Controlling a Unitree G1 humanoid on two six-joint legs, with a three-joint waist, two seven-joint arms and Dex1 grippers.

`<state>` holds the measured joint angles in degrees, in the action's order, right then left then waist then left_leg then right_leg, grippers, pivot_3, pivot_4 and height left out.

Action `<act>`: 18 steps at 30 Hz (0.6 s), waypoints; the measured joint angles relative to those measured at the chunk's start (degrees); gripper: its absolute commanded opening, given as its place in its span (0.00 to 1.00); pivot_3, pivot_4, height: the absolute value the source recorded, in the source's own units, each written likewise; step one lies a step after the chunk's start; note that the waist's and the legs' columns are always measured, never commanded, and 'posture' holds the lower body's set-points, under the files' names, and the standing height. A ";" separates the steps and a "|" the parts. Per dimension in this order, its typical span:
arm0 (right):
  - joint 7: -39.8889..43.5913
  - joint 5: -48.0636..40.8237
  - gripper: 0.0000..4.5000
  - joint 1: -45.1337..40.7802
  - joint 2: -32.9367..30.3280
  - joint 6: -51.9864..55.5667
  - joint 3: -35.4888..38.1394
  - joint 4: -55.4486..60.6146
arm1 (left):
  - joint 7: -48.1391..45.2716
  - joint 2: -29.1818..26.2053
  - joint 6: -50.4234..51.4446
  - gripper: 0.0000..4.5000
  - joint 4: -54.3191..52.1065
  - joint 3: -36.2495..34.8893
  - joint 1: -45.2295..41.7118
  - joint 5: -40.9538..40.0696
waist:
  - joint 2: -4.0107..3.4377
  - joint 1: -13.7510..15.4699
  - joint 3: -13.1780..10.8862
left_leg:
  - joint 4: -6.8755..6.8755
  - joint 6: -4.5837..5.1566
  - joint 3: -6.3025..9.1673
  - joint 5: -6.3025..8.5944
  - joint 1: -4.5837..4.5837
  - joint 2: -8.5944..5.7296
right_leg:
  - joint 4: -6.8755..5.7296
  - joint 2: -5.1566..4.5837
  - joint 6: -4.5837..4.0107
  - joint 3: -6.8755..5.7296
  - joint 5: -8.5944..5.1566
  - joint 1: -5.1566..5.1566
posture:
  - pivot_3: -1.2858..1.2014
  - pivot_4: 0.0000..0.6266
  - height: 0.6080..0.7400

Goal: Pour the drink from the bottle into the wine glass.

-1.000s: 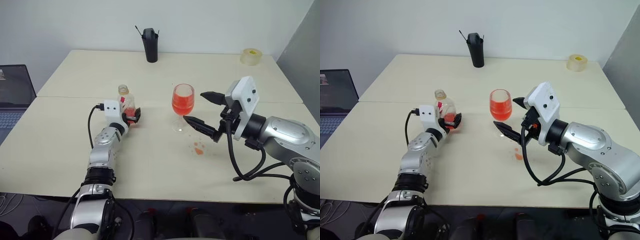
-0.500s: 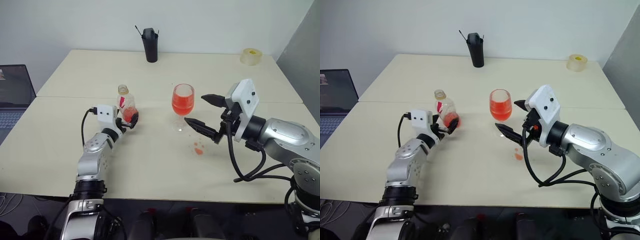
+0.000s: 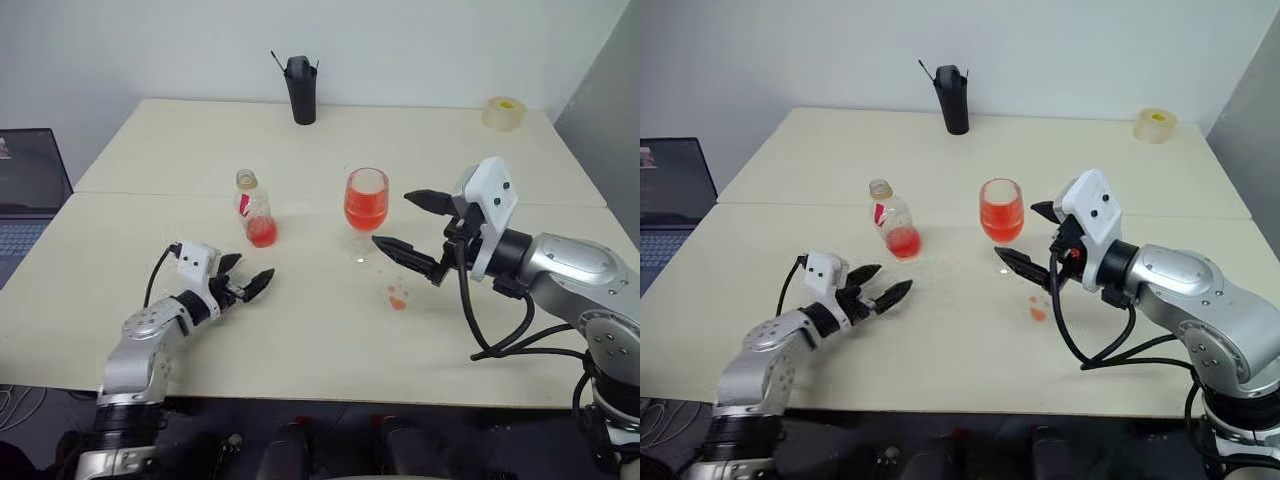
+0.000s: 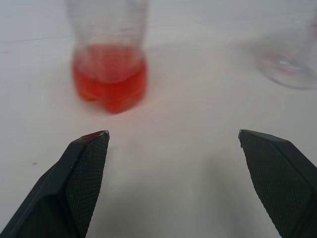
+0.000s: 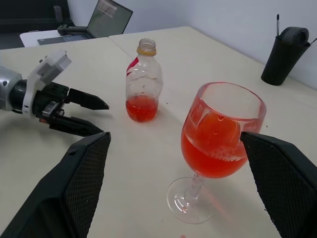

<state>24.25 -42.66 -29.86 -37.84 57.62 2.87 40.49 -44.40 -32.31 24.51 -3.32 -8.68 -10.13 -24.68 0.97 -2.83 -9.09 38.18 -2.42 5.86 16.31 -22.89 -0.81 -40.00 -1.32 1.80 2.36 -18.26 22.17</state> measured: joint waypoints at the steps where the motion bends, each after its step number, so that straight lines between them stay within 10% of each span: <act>1: 0.47 0.05 1.00 0.02 -0.16 -0.10 0.00 -0.27 | -1.54 -1.31 0.63 1.00 -1.26 0.39 -0.04 -0.57 | 0.00 0.01 0.00 | 0.00 0.00 -0.01 0.00 0.01 0.00 | 0.01 0.00 0.00 0.00 0.00 -0.01 | 0.52 0.24 1.00; 18: 17.76 -1.74 1.00 10.43 -14.15 -5.16 16.23 -8.35 | -15.16 -12.91 10.13 1.00 -7.50 4.13 -21.00 -6.70 | -0.01 0.51 -0.05 | -0.07 0.02 -0.23 0.01 0.06 0.10 | 0.04 0.17 0.00 0.10 0.00 -0.03 | 0.52 0.24 1.00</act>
<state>42.01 -44.40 -19.43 -51.99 52.46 19.10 32.14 -59.56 -45.22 34.65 -10.81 -4.55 -31.13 -31.38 0.96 -2.31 -9.14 38.11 -2.40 5.63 16.32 -22.83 -0.72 -39.96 -1.16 1.80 2.46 -18.26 22.14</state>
